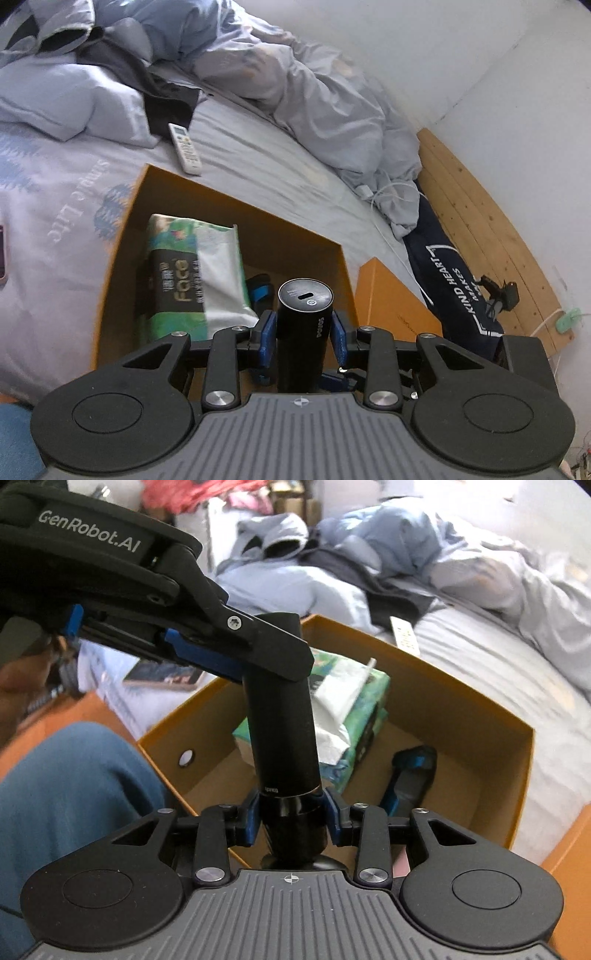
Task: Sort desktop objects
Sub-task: 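Lower the flashlight into the box beside the tissue pack with the left tool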
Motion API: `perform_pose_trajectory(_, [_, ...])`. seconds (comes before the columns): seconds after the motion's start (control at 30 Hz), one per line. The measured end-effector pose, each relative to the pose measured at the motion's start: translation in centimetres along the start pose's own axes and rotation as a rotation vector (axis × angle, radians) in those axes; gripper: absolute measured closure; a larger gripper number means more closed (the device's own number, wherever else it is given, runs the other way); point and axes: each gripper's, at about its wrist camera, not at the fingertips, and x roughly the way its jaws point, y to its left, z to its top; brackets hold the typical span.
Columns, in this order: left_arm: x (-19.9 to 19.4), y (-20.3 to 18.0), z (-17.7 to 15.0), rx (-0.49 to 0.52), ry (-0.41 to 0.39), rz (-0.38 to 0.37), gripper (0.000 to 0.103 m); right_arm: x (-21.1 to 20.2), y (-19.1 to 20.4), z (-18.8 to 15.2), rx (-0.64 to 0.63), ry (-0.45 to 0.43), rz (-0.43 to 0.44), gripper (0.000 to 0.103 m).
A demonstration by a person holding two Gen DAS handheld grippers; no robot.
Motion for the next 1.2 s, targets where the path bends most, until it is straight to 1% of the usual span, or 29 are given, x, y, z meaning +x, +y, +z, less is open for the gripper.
perform_pose_trajectory(0.13, [-0.7,1.2,-0.5,-0.024,-0.003,0.007,0.07,0.6,0.9,0.9,-0.1,0.046,0.004,0.064])
perform_pose_trajectory(0.3, [-1.1,2.1,-0.9,-0.037,0.011,0.024,0.07,2.1,1.8,2.2,-0.224,0.134,0.019,0.064])
perform_pose_trajectory(0.37, [-1.0,2.4,-1.1,-0.028,0.032,0.043,0.071,3.0,1.9,2.2,-0.255,0.175,0.023,0.065])
perform_pose_trajectory(0.43, [-0.8,2.7,-1.5,-0.016,0.049,0.071,0.066,3.9,1.6,1.9,-0.272,0.21,0.032,0.065])
perform_pose_trajectory(0.5, [-0.6,3.2,-1.6,-0.014,0.056,0.095,0.066,4.6,1.3,1.6,-0.288,0.238,0.046,0.065])
perform_pose_trajectory(0.63, [-1.4,4.7,-1.3,-0.056,0.011,0.145,0.066,5.8,1.4,1.4,-0.317,0.278,0.087,0.065])
perform_pose_trajectory(0.73, [-2.1,5.3,-1.0,-0.076,-0.013,0.143,0.066,6.2,1.4,1.6,-0.334,0.289,0.106,0.065])
perform_pose_trajectory(0.87, [-2.0,4.7,-1.0,-0.05,-0.014,0.137,0.064,6.4,2.3,2.1,-0.406,0.286,0.103,0.065])
perform_pose_trajectory(1.0, [-2.0,4.2,-1.2,-0.037,-0.012,0.11,0.063,6.8,2.9,2.4,-0.451,0.301,0.123,0.065])
perform_pose_trajectory(1.13, [-2.4,2.9,-1.3,0.065,-0.02,0.127,0.063,6.8,2.9,2.5,-0.492,0.337,0.156,0.065])
perform_pose_trajectory(1.2, [-2.7,2.3,-1.3,0.114,-0.033,0.138,0.056,6.8,3.2,2.6,-0.514,0.359,0.17,0.065])
